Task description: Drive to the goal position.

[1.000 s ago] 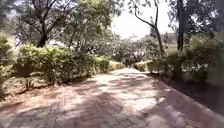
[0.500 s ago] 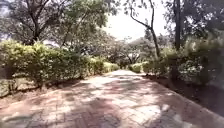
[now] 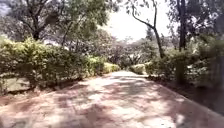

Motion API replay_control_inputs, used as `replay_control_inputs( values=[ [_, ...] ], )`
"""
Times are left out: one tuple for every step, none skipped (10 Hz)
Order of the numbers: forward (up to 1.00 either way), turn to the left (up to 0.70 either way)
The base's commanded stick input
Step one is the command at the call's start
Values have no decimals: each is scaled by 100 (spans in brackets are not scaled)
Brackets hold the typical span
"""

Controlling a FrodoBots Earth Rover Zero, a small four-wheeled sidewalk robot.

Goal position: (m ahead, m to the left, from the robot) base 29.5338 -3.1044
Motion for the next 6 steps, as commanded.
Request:
replay_control_inputs(
  values=[
    [70,-23],
    [70,-35],
    [70,-35],
    [70,-35],
    [70,-6],
    [70,0]
  ],
)
